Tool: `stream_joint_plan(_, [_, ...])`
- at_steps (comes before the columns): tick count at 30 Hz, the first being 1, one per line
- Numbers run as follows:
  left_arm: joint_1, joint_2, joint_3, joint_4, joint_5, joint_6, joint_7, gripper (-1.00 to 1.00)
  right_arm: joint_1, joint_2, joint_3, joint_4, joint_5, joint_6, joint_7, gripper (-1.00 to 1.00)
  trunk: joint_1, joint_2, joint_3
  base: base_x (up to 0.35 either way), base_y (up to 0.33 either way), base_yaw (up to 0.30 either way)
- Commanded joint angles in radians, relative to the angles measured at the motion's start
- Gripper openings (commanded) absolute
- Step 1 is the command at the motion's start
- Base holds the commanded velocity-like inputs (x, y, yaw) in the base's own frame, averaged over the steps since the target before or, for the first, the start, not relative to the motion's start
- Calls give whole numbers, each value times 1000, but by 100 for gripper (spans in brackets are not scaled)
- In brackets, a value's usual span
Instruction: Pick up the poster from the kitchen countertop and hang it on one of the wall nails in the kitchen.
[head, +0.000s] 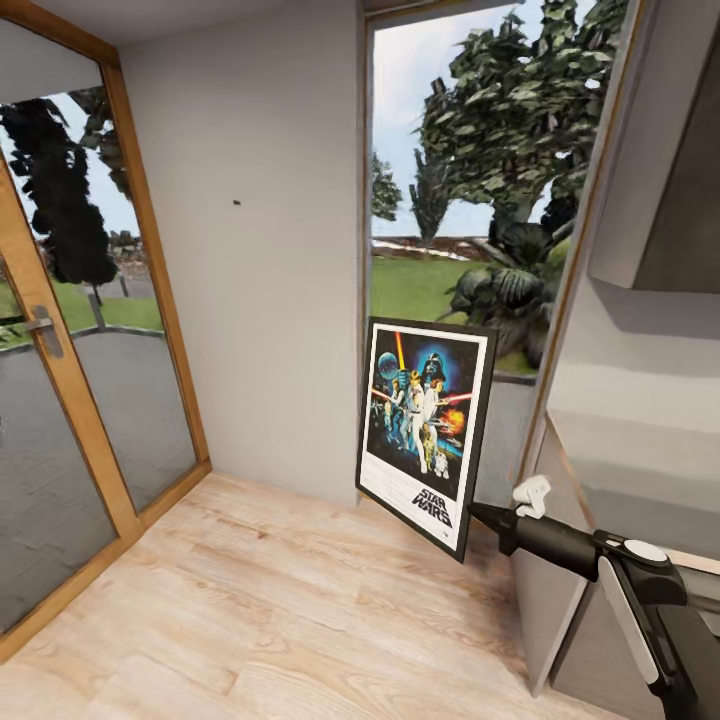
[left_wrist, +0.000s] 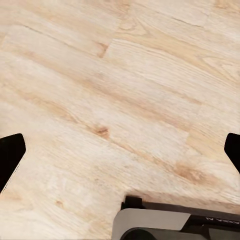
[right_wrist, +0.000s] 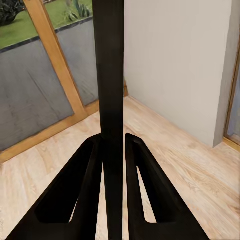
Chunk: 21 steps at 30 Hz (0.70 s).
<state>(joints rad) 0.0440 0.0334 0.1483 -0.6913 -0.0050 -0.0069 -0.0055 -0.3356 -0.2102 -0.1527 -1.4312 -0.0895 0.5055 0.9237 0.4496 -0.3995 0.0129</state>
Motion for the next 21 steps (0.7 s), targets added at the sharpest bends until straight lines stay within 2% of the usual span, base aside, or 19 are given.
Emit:
stream_joint_plan(1, [0,0,0,-1,0,-1,-1,100,0,0,-1,0,-10,11,3,-100,0,-1,0,0,290,0])
stream_joint_plan(11, [0,0,1,-1,-1,-1,-1,100,0,0,0,0,-10,11,3,-100,0,-1,0,24,293,0])
stream_joint_plan(21, [0,0,1,-1,-1,-1,-1,100,0,1,-1,0,-10,10,3,-100,0,-1,0,165,294,0])
